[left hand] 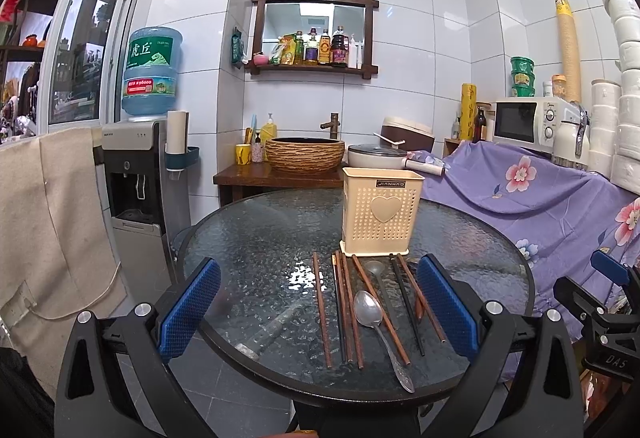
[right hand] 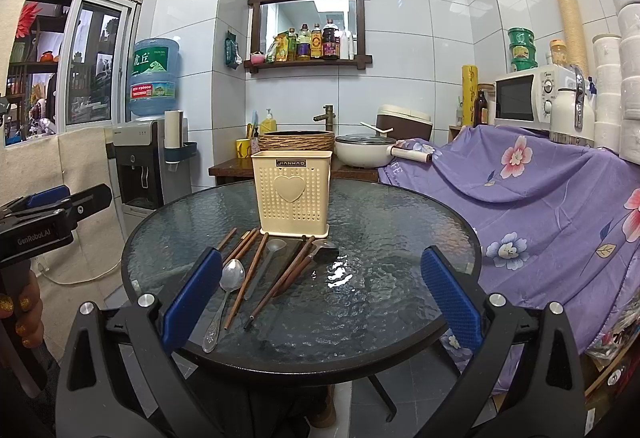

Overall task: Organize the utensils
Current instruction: 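Grasp the steel spoon with the right tool while the left tool grasps a brown chopstick, then lift and carry the spoon and chopstick over the beige basket with both tools, then open both tools to drop the spoon and chopstick into the basket, then grasp a gold-tipped chopstick with the left tool while the right tool grasps a brown chopstick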

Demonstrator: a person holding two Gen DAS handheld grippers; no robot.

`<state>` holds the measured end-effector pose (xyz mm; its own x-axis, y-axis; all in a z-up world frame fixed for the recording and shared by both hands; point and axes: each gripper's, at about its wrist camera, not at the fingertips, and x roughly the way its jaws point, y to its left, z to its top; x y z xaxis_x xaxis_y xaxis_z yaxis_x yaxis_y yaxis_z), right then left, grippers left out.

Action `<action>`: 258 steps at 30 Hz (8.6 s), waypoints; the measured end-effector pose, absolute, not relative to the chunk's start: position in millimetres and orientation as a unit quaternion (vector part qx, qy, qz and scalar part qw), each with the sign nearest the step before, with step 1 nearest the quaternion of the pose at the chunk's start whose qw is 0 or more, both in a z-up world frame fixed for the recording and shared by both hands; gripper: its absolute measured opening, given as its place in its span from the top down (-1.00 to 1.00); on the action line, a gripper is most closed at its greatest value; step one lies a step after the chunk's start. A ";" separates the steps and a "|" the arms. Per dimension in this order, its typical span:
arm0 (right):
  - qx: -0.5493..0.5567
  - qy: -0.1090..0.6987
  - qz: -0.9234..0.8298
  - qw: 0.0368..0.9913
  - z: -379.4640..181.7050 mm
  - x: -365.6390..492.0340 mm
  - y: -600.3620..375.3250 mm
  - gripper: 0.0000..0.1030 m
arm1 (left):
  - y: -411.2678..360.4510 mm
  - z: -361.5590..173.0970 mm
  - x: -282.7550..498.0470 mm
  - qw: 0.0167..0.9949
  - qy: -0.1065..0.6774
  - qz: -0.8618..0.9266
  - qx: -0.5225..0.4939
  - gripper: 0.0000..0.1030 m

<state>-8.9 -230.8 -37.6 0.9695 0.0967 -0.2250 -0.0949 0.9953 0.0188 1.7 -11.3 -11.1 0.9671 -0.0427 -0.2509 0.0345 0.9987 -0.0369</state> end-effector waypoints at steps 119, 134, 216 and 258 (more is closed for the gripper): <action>-0.091 0.221 0.078 0.968 5.9 221.3 -219.2 0.09 | 11.9 29.2 231.2 0.951 0.280 -0.126 -0.033 0.87; -0.091 0.222 0.096 0.966 24.0 226.5 -221.1 0.08 | 16.1 72.5 228.2 0.966 0.232 -0.114 -0.020 0.87; -0.031 0.415 0.075 0.906 -119.2 258.6 -180.8 -0.18 | 13.6 -94.7 238.5 0.912 0.405 -0.057 -0.038 0.07; -0.047 0.445 0.058 0.893 -119.1 283.0 -165.1 0.00 | -32.7 -118.2 260.8 0.894 0.439 -0.074 0.049 0.41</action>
